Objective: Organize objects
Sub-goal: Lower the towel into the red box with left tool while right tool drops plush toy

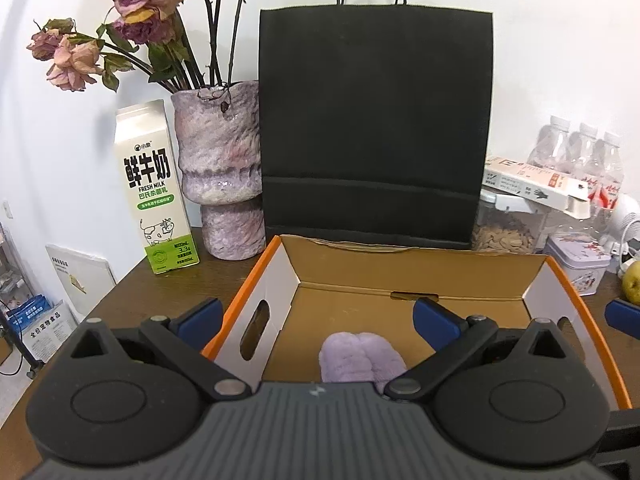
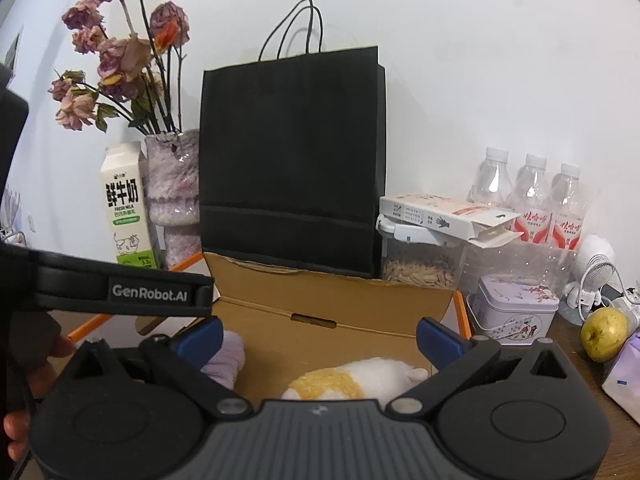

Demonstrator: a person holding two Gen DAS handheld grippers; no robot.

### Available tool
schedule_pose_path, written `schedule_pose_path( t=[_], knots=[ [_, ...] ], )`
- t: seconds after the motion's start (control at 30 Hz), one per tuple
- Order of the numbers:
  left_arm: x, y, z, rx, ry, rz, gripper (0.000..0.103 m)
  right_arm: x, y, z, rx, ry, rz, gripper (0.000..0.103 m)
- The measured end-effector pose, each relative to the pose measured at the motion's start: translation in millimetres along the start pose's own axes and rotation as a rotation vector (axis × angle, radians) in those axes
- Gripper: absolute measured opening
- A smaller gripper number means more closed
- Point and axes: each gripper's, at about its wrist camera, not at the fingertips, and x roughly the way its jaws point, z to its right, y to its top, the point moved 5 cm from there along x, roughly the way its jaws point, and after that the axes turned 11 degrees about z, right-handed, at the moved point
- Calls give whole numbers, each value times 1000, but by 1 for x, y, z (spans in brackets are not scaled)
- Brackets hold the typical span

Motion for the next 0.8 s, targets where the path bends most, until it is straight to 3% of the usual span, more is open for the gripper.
schedule_pose_path(
  t=[0.8],
  knots=[
    [-98, 0, -33, -45, -39, 37, 103, -101, 5, -20, -40, 3, 26, 103]
  ],
)
